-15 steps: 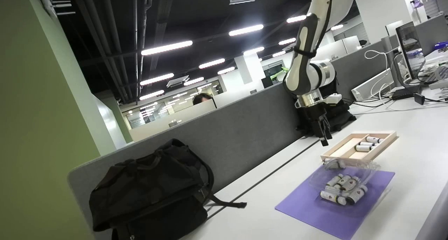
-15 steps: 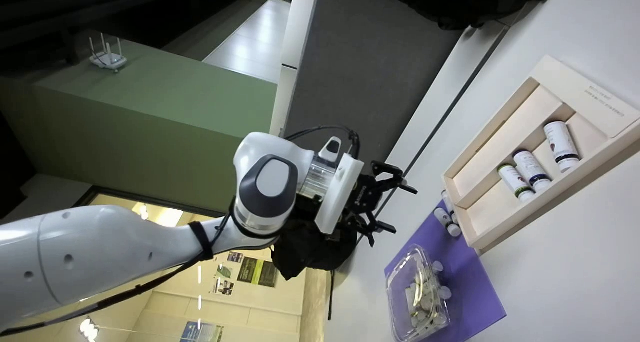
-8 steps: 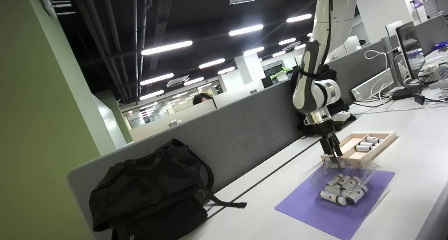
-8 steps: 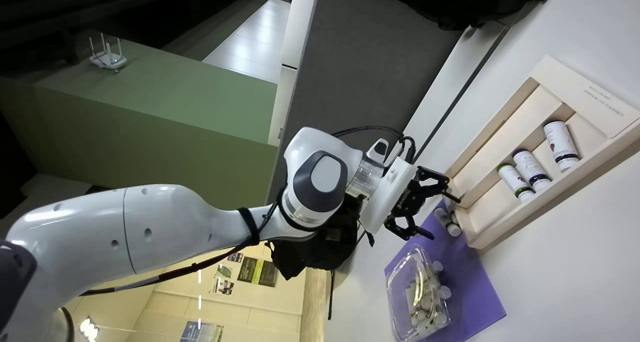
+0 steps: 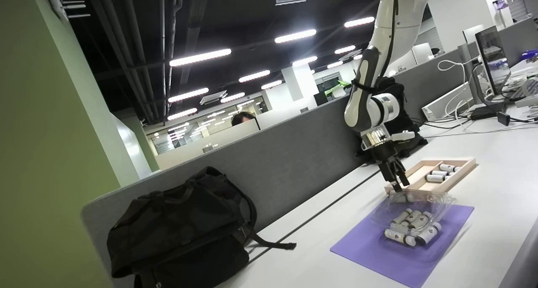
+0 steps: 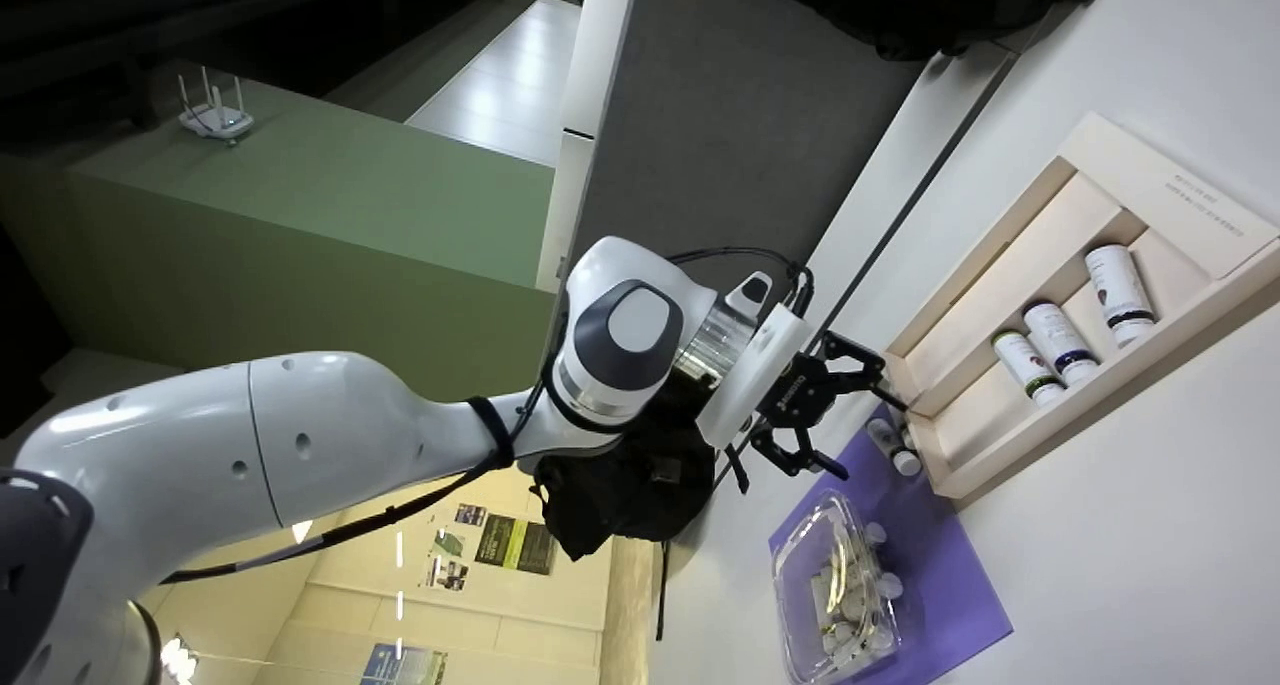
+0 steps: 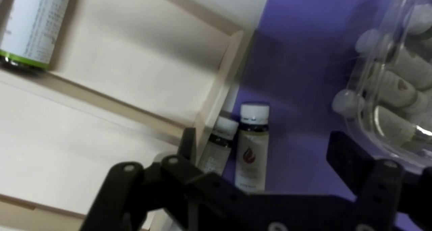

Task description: Put two bottles in the tray

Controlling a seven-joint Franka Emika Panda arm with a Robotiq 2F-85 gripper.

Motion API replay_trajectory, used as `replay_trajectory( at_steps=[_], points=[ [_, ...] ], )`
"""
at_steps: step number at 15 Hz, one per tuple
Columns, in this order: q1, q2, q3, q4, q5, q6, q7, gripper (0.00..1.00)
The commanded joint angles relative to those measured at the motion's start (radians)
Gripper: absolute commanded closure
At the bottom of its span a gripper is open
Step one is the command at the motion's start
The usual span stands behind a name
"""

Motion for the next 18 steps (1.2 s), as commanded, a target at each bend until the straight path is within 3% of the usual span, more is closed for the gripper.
replay_trajectory(
  at_steps=[1, 10, 18],
  points=[
    [0.02, 0.016, -0.009, 0.094, -0.021, -0.137, 0.071, 0.0],
    [-0.004, 0.05, 0.081, 0.079, 0.078, 0.051, -0.019, 0.0],
    [0.004, 0.079, 0.067, 0.115, 0.066, 0.002, 0.023, 0.0]
  ],
)
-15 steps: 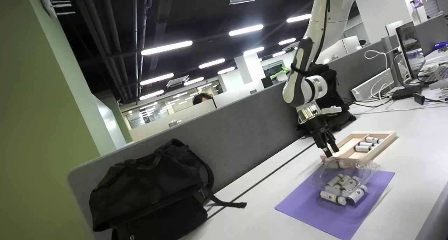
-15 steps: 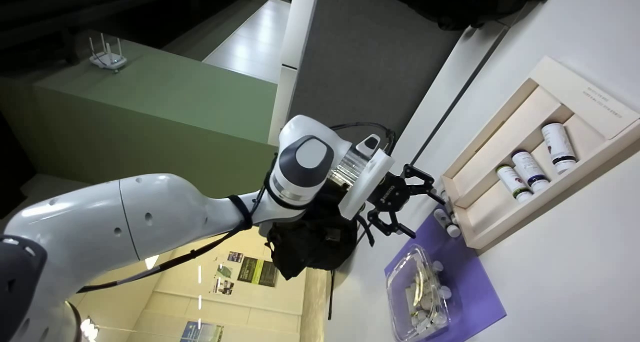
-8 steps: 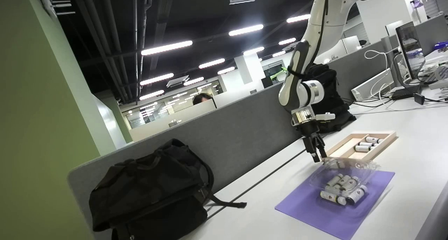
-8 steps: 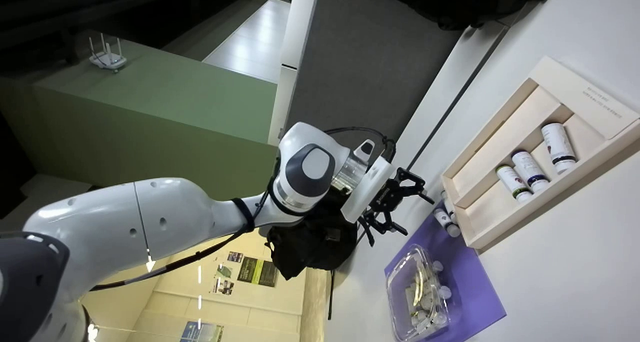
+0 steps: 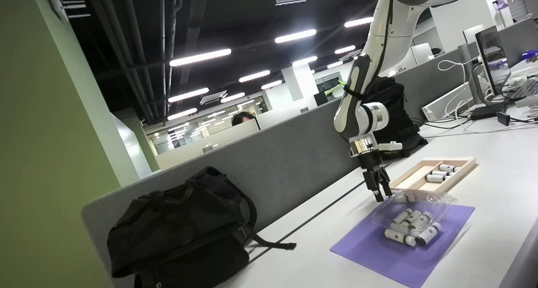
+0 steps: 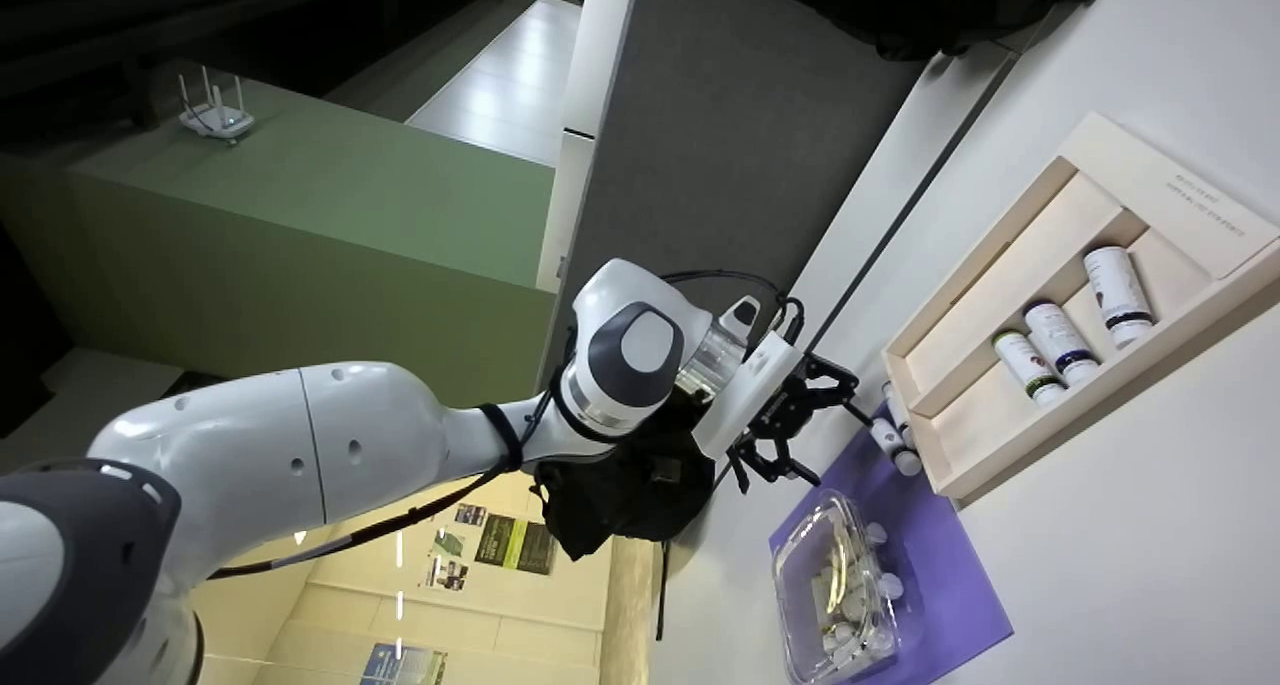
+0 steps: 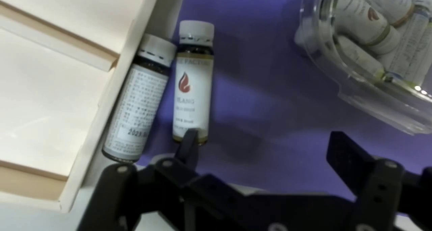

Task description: Put two bottles in the tray

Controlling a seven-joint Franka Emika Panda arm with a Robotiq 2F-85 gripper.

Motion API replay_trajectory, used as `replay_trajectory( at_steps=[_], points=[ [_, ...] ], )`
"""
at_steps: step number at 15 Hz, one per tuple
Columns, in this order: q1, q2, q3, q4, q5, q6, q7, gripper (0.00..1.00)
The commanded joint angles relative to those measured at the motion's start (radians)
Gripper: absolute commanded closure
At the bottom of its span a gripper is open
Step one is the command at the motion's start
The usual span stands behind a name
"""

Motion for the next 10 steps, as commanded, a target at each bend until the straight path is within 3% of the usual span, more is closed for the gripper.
replay_trajectory(
  at_steps=[1, 9, 10],
  points=[
    [-0.007, 0.011, -0.01, 0.04, -0.002, -0.034, 0.029, 0.0],
    [-0.015, 0.024, -0.016, 0.037, -0.001, -0.041, 0.019, 0.0],
    [-0.015, 0.026, -0.016, 0.034, -0.003, -0.037, 0.017, 0.25]
  ],
)
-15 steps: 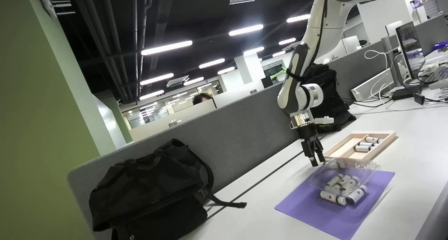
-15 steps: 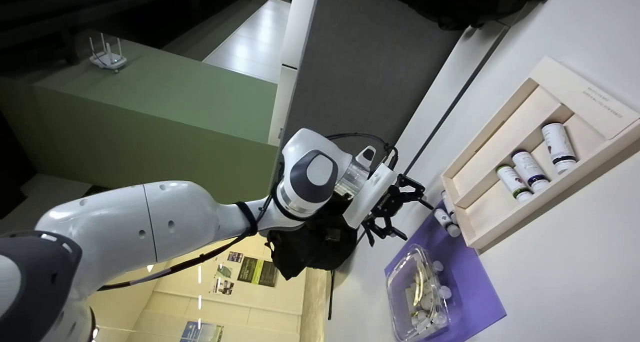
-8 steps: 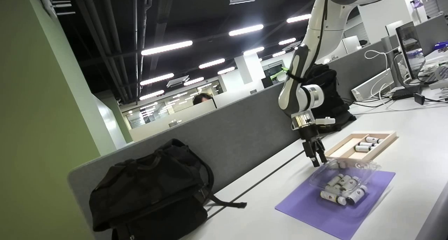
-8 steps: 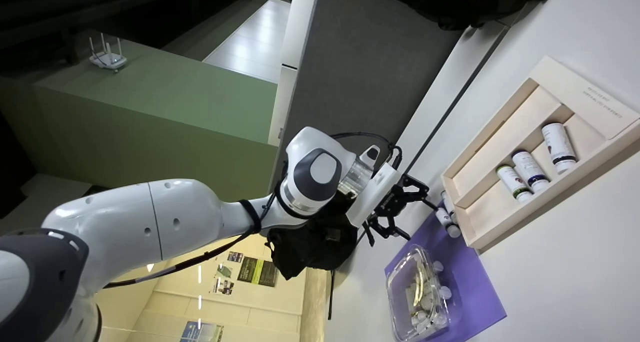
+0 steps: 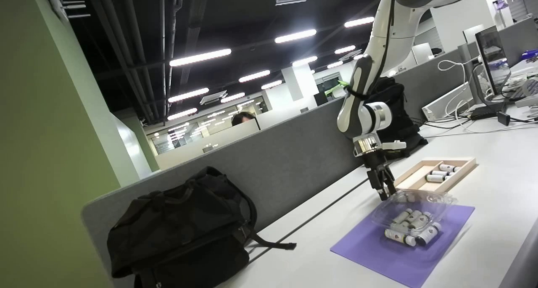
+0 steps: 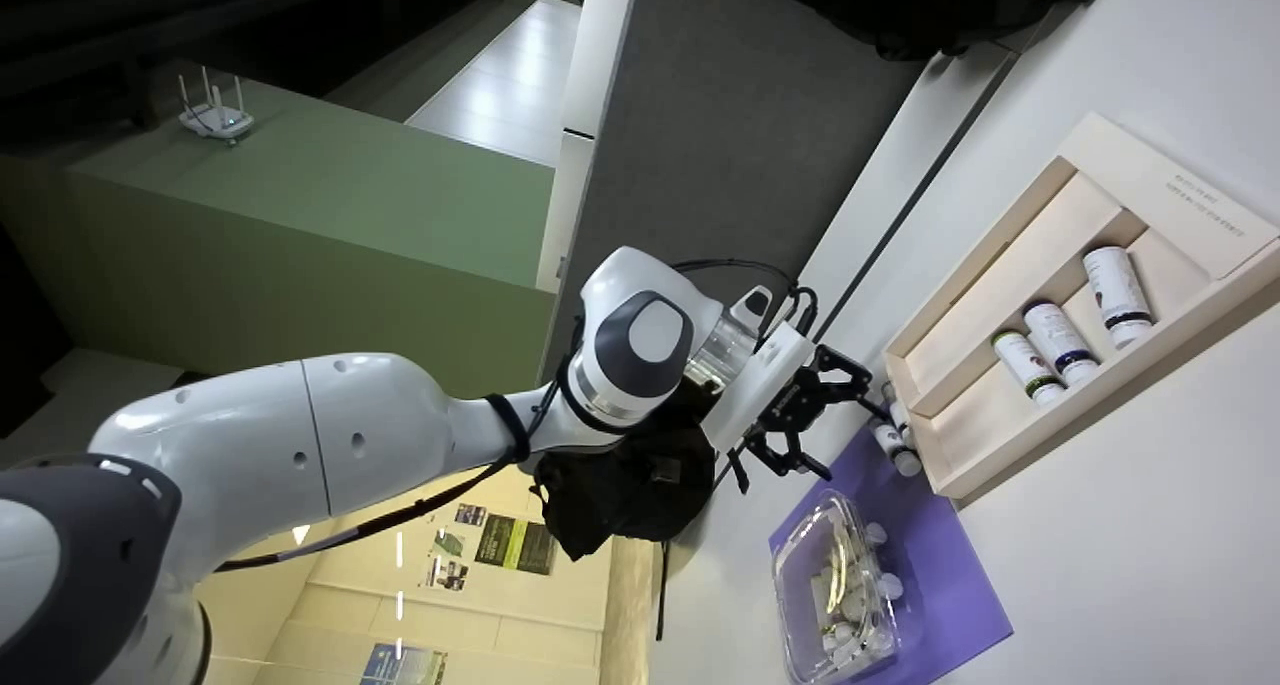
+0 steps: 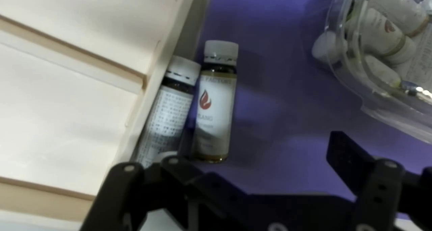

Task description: Put two bottles in the tray

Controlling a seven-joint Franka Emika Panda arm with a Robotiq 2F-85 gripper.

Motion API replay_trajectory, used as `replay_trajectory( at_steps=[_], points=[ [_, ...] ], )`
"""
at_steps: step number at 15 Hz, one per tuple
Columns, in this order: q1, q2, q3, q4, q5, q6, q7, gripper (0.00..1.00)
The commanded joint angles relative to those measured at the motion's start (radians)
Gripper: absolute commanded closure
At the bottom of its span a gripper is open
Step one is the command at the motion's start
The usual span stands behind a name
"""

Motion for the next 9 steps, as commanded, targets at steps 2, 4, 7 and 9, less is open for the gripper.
replay_trajectory(
  at_steps=[2, 4, 7, 9],
  points=[
    [-0.002, 0.018, -0.001, 0.026, -0.006, -0.021, 0.02, 0.32],
    [-0.001, 0.018, -0.004, 0.028, -0.009, -0.024, 0.026, 0.46],
    [0.003, 0.012, -0.015, 0.032, -0.016, -0.038, 0.042, 0.64],
    [0.003, 0.006, -0.024, 0.036, -0.02, -0.049, 0.05, 0.76]
  ],
)
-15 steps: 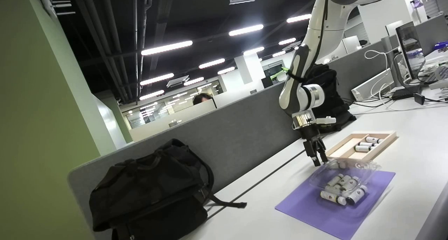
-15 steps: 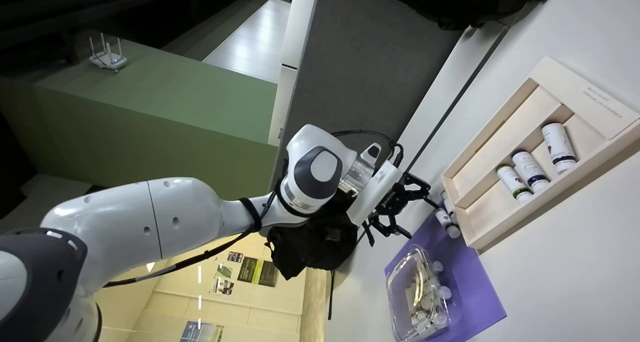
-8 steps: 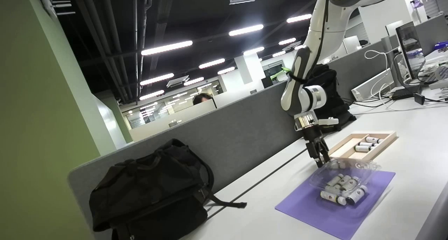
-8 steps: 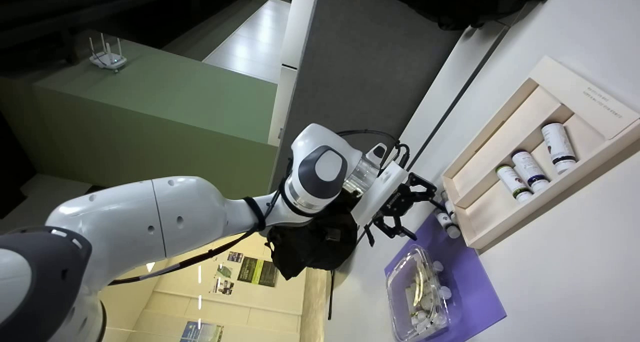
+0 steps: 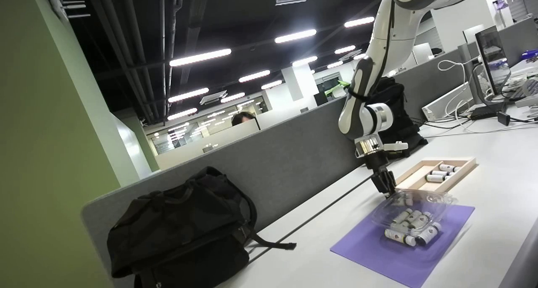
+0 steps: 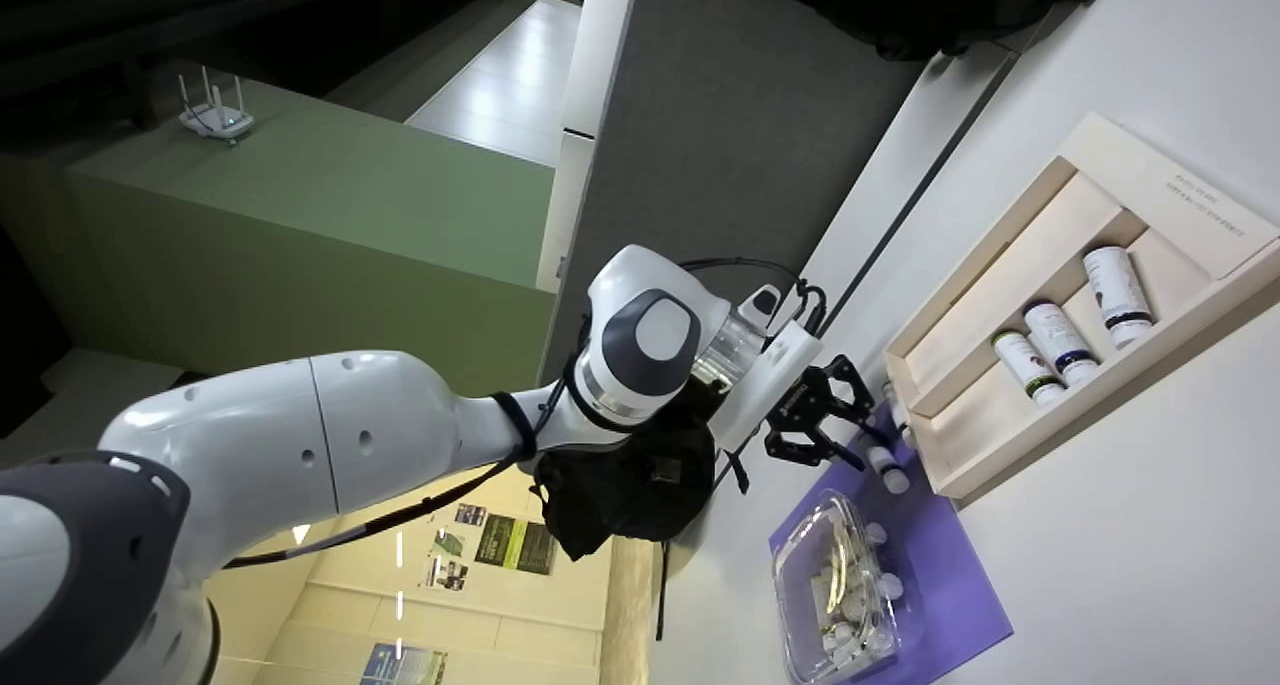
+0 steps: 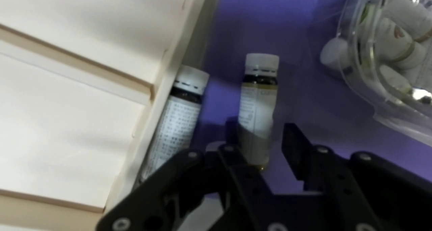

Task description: Put two bottles in the tray

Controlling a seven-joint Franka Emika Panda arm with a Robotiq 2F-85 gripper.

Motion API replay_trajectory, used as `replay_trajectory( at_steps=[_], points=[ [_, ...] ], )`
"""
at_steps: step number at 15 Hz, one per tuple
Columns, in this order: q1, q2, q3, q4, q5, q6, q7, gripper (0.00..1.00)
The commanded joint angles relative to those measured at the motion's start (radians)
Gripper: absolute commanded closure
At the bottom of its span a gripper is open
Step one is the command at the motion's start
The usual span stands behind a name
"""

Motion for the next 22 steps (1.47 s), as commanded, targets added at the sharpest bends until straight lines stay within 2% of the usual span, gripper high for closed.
replay_trajectory(
  at_steps=[1, 2, 4, 10, 14, 22],
  points=[
    [0.001, -0.008, -0.018, 0.033, -0.016, -0.05, 0.05, 0.81],
    [-0.001, -0.011, -0.023, 0.036, -0.016, -0.058, 0.054, 0.88],
    [-0.008, -0.011, -0.028, 0.049, -0.011, -0.079, 0.057, 0.9],
    [-0.023, -0.078, -0.032, 0.062, 0.005, -0.171, 0.077, 0.9],
    [-0.028, -0.146, -0.067, 0.025, -0.004, -0.175, 0.103, 0.9],
    [-0.057, -0.097, -0.126, 0.002, -0.004, -0.163, 0.135, 0.9]
  ],
)
